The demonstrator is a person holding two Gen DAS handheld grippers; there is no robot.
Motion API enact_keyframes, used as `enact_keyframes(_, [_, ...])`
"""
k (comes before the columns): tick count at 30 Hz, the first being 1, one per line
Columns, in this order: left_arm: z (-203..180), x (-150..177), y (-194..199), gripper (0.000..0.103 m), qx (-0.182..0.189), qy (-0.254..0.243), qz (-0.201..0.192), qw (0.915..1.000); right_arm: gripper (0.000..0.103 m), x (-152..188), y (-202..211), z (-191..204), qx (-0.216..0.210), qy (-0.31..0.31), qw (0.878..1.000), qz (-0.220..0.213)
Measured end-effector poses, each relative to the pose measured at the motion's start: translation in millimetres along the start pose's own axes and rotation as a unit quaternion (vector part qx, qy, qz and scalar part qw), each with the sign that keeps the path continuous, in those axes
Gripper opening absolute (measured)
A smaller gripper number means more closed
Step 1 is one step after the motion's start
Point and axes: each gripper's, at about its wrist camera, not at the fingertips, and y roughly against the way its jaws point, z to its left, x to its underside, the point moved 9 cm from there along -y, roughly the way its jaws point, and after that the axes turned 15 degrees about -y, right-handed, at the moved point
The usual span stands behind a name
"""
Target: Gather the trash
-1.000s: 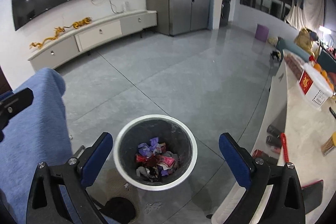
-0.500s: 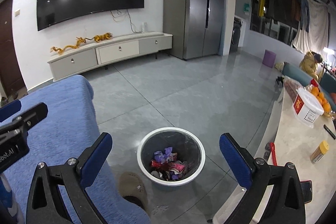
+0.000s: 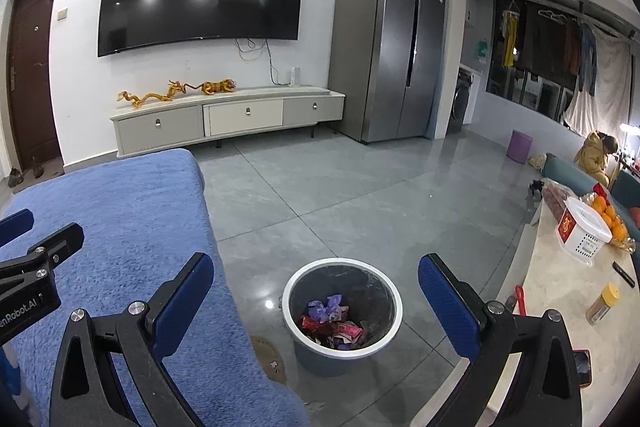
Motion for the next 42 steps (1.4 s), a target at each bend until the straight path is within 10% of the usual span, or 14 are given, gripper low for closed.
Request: enact_keyframes(42, [24.2,1.2,87.1,0.091,-0.056,0.012,-0.069,0.9960,0.103,-17.2,58.4,3.0,-0.019,-0.015,0.997,-0.073])
